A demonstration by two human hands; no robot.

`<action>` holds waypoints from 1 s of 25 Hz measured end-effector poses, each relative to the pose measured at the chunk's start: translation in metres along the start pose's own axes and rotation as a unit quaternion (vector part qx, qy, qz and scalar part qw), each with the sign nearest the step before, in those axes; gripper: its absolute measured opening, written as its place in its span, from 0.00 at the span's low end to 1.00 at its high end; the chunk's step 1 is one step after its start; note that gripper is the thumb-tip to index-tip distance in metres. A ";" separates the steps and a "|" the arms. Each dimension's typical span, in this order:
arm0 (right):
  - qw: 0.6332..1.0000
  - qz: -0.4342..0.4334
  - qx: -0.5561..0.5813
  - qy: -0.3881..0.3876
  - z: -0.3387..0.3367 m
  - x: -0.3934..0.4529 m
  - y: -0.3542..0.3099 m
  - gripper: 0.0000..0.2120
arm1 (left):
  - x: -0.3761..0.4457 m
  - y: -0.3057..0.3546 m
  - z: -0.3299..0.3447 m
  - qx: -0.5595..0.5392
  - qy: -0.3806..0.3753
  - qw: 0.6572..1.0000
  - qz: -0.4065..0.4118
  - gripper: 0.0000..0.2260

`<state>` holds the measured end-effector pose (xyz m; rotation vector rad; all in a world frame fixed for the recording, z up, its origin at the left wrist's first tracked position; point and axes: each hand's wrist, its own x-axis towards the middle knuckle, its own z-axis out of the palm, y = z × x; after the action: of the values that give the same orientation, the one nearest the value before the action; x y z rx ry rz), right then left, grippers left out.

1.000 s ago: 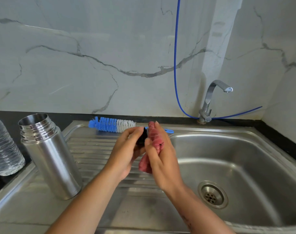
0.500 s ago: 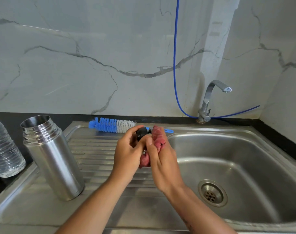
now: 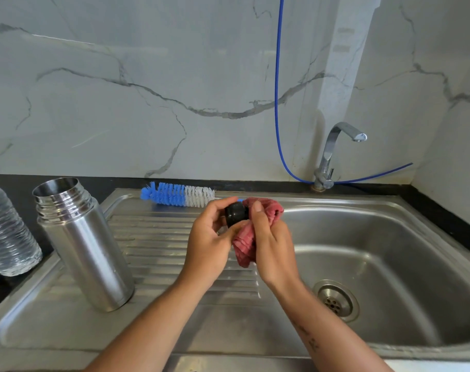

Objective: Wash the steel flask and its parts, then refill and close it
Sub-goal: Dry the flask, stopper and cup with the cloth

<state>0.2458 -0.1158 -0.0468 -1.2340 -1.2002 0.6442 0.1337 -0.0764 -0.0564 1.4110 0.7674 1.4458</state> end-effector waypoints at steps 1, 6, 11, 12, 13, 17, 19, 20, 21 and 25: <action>1.000 -0.009 -0.010 -0.007 0.002 -0.002 0.001 0.28 | 0.001 0.001 0.000 -0.011 0.026 1.000 -0.008 0.19; 0.993 -0.106 0.023 -0.037 -0.006 -0.003 -0.006 0.17 | 0.011 0.001 -0.015 0.056 0.018 0.994 -0.089 0.32; 0.993 -0.088 0.083 0.000 -0.006 0.002 0.004 0.24 | 0.013 0.013 -0.014 -0.099 -0.032 0.982 -0.160 0.16; 0.995 -0.084 0.058 -0.019 -0.003 0.001 0.007 0.25 | 0.012 0.013 -0.015 -0.107 -0.040 0.980 -0.163 0.14; 0.995 -0.088 0.025 -0.043 0.000 -0.001 0.009 0.25 | 0.011 0.015 -0.016 -0.100 -0.055 0.981 -0.159 0.14; 0.995 -0.051 0.082 -0.030 0.001 0.002 0.004 0.16 | 0.006 0.012 -0.016 -0.046 -0.097 0.991 -0.083 0.18; 0.991 -0.011 0.136 -0.003 -0.001 0.003 0.002 0.14 | 0.003 0.009 -0.011 -0.047 -0.088 0.994 -0.037 0.21; 0.992 -0.003 0.123 0.013 -0.001 0.003 0.002 0.16 | 0.002 0.008 -0.008 -0.046 -0.074 0.996 -0.022 0.22; 0.994 0.002 0.107 0.024 -0.001 0.003 0.004 0.19 | 0.002 0.007 -0.005 -0.038 -0.056 0.998 -0.010 0.23; 0.998 0.010 0.054 0.014 0.004 -0.001 0.007 0.33 | 0.009 -0.003 -0.013 0.062 0.014 0.998 0.007 0.24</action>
<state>0.2428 -0.1133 -0.0541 -1.1624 -1.1163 0.6955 0.1229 -0.0646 -0.0570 1.4951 0.8783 1.4519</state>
